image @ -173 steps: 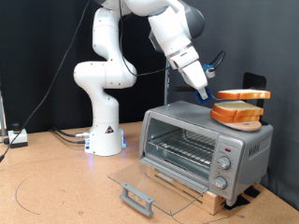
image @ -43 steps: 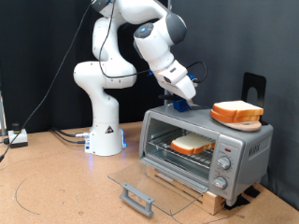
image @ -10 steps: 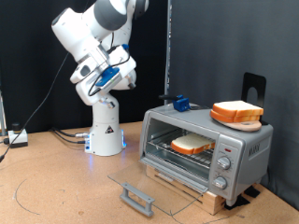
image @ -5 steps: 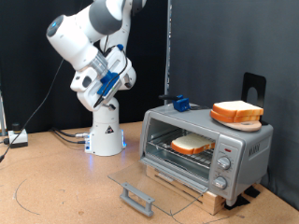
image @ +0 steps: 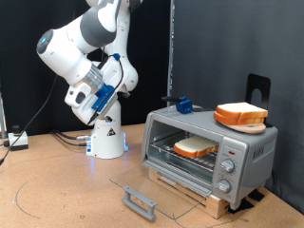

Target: Make a piece of toast with the oven

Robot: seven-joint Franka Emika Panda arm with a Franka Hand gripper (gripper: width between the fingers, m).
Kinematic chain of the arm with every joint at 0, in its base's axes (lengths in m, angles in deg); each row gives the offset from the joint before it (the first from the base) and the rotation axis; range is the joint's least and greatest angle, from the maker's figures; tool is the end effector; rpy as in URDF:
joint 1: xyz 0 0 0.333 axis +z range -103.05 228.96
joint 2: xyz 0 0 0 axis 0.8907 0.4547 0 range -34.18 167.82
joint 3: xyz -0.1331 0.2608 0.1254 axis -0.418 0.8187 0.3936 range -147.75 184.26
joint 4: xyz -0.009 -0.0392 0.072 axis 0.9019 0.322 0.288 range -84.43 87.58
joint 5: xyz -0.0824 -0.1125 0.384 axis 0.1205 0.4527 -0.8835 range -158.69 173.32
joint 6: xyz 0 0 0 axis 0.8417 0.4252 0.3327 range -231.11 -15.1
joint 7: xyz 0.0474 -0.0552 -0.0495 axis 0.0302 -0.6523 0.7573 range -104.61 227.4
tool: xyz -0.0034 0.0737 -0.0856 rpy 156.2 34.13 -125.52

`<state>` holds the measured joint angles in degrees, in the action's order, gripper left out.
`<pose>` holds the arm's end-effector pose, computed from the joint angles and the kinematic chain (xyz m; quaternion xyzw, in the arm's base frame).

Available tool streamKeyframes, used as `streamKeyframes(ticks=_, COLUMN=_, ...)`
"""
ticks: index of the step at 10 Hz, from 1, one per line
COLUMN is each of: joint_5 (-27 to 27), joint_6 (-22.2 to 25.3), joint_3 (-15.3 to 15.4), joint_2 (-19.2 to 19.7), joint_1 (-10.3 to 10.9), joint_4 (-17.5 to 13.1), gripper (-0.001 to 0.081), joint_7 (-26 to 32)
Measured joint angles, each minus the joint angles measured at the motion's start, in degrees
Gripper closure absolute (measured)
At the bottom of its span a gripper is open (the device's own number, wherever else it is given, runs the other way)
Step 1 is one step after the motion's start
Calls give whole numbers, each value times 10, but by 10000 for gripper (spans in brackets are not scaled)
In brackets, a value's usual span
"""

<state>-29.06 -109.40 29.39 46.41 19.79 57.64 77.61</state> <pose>0.3434 -0.1420 0.3620 -0.8951 0.2449 0.1312 0.3487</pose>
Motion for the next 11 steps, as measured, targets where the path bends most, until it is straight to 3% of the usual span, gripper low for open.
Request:
streamKeyframes(ticks=2, joint_5=0, joint_6=-37, joint_3=-1, joint_2=43, joint_1=-6, joint_4=-11, gripper=-1, joint_7=-10)
streamKeyframes(ticks=9, joint_5=49, joint_6=-69, joint_3=-8, joint_2=211, joint_1=-24, joint_4=-121, gripper=-1, joint_7=-16)
streamKeyframes(ticks=11, joint_5=47, joint_6=-63, joint_3=-7, joint_2=214, joint_1=-24, joint_4=-119, gripper=-1, joint_7=-15)
